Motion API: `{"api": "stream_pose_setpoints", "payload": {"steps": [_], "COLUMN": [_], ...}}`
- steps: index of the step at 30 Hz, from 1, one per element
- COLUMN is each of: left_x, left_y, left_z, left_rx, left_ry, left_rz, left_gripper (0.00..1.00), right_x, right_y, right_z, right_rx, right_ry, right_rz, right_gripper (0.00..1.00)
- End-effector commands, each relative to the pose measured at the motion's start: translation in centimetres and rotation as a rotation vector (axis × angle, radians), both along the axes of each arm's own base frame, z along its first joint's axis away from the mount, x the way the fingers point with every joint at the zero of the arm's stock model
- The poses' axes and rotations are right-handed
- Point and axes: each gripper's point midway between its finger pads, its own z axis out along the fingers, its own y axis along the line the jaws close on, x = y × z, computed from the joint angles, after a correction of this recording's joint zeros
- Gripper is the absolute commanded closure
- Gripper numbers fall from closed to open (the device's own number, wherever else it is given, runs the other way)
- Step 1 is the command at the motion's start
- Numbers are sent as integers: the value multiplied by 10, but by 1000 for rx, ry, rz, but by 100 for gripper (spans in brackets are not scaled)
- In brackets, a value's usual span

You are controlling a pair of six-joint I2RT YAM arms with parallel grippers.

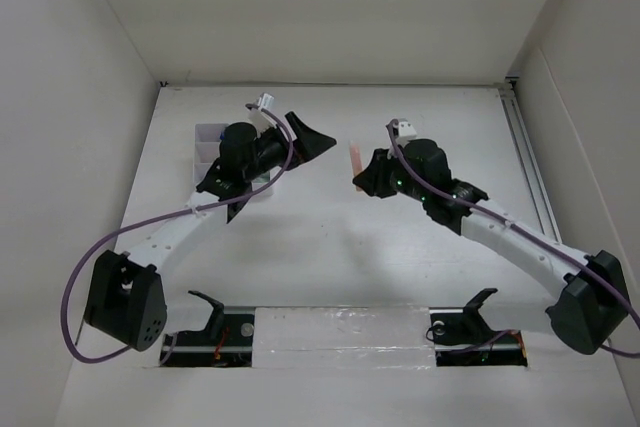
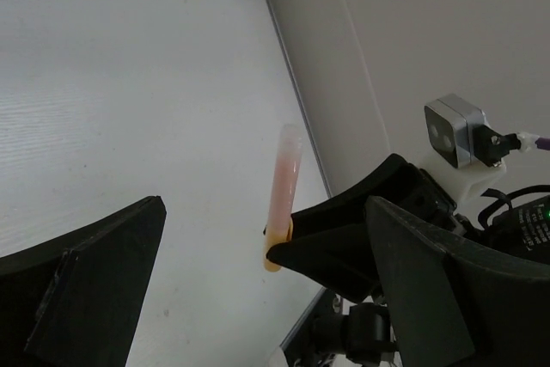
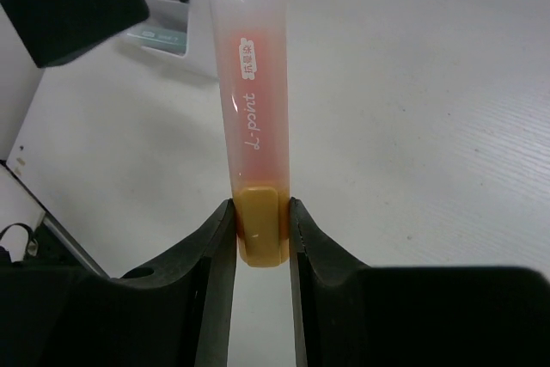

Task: Sort the stationery into containers
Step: Pass the stationery from the right arm to the left

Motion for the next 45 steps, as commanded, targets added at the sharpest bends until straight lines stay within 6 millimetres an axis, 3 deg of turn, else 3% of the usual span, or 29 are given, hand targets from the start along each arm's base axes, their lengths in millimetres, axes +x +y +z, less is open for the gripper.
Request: {"api": "stream_pose_setpoints", "payload": {"steps": [1,6,12,16,17,20,23,25,27,28,29,30,31,32,33,38,40,41,42,44,45], "left_x": [-12,-10,-6,-3,0,4,7,5,6,5,5,4,2,6,8,15,24,26,28,26,26], "left_y": [-15,-17,-14,-9,-8,-2,3,5,6,7,7,8,11,18,23,59,85,96,119,143,155], "left_z": [23,16,-1,-8,-8,-11,0,1,9,12,12,15,18,20,21,22,22,22,27,13,9], "left_rx": [-74,-55,-12,33,40,61,64,73,73,69,75,78,76,89,96,176,210,220,231,249,251], "left_ry": [-84,-82,-43,-33,-25,-24,-53,-58,-84,-92,-98,-113,-122,-132,-130,-124,-115,-106,-105,-67,-52], "left_rz": [-99,-112,-86,-63,-45,-4,32,30,40,40,39,38,52,96,126,288,427,491,612,742,806], "left_gripper": [0,0,5,32,47,61,79,100,100,100,100,100,100,100,100,100,100,100,100,100,100], "right_x": [10,11,-4,-13,-13,-17,-19,-22,-22,-22,-23,-25,-26,-25,-24,-25,-27,-30,-31,-36,-39], "right_y": [22,47,76,82,82,83,84,85,85,85,85,88,87,85,83,66,55,47,40,30,26], "right_z": [47,48,65,69,69,69,71,66,66,66,62,65,65,69,64,63,54,59,57,47,51], "right_rx": [75,55,67,70,70,49,46,33,33,33,27,38,43,46,29,9,-20,-15,-33,-52,-39], "right_ry": [-93,-72,-94,-105,-105,-100,-101,-101,-101,-101,-95,-105,-109,-118,-120,-139,-131,-143,-146,-137,-147], "right_rz": [-2,36,91,103,103,93,94,107,107,107,107,116,116,104,99,54,24,8,-3,-13,-14], "right_gripper": [100,100,100,100,100,100,100,100,99,92,78,58,28,7,0,0,0,0,0,0,0]}}
